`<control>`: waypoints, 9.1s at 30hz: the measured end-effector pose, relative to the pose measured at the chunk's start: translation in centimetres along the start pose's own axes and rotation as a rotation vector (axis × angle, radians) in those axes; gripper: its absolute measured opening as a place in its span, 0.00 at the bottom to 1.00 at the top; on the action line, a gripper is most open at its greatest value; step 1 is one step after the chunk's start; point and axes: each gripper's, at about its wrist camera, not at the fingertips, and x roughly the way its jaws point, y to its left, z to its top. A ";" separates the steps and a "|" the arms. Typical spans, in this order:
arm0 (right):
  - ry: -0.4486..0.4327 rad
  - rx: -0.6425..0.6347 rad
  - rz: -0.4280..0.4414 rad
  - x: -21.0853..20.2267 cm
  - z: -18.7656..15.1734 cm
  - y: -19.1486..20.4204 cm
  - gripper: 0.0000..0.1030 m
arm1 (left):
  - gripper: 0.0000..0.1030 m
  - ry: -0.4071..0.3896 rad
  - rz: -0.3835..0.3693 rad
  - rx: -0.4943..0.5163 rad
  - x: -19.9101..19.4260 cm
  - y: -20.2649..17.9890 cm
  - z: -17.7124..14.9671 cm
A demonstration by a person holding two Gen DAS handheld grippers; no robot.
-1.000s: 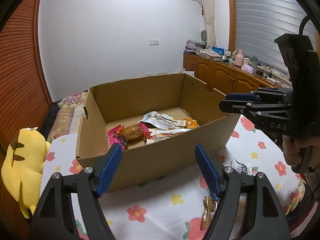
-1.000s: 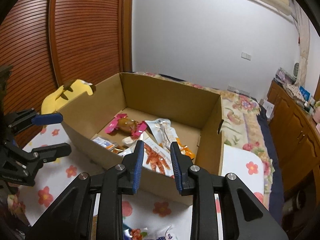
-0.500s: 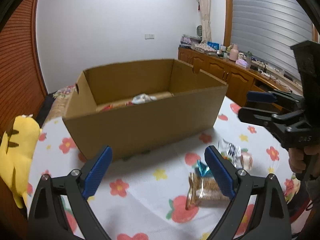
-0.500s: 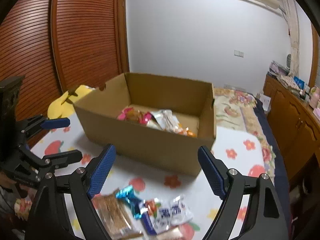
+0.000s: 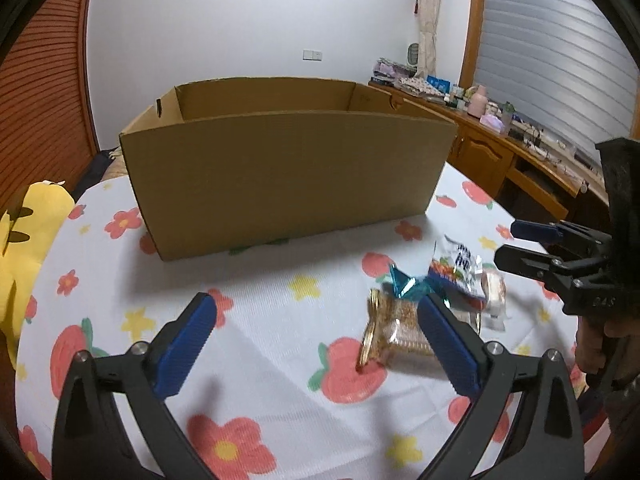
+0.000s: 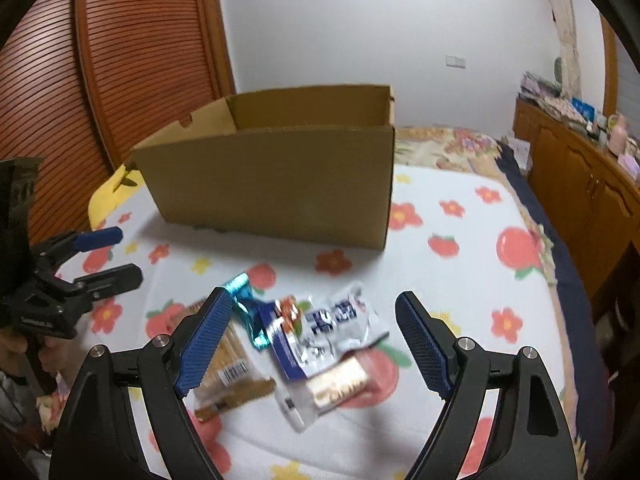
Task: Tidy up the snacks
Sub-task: 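Move both tools back to the remaining snacks beside the box, then grasp the granola bar with the left tool while the right tool grasps the white bar, then lift both bars and carry them over the box, then open both tools to drop the granola bar and white bar into the box, then move the right tool to the white-and-blue pouch and grasp it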
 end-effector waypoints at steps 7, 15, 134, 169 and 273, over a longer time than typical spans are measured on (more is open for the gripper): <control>0.033 0.042 -0.001 0.9 -2.0 -0.5 0.83 | 0.98 0.030 -0.002 0.010 0.4 -1.1 -1.2; 0.074 0.081 -0.069 1.6 -3.2 -1.0 0.70 | 0.98 0.041 0.003 0.015 0.9 -2.6 -1.4; -0.027 -0.005 -0.052 -5.0 -4.7 -0.2 0.19 | 0.40 -0.059 -0.030 -0.064 -5.1 -0.7 -0.4; -0.226 -0.190 -0.032 -0.3 10.7 2.6 0.20 | 0.40 -0.200 -0.027 -0.008 -1.8 3.4 12.9; 0.212 0.044 -0.166 5.6 -1.6 -1.4 0.72 | 0.89 0.050 -0.104 0.111 4.3 -2.2 2.0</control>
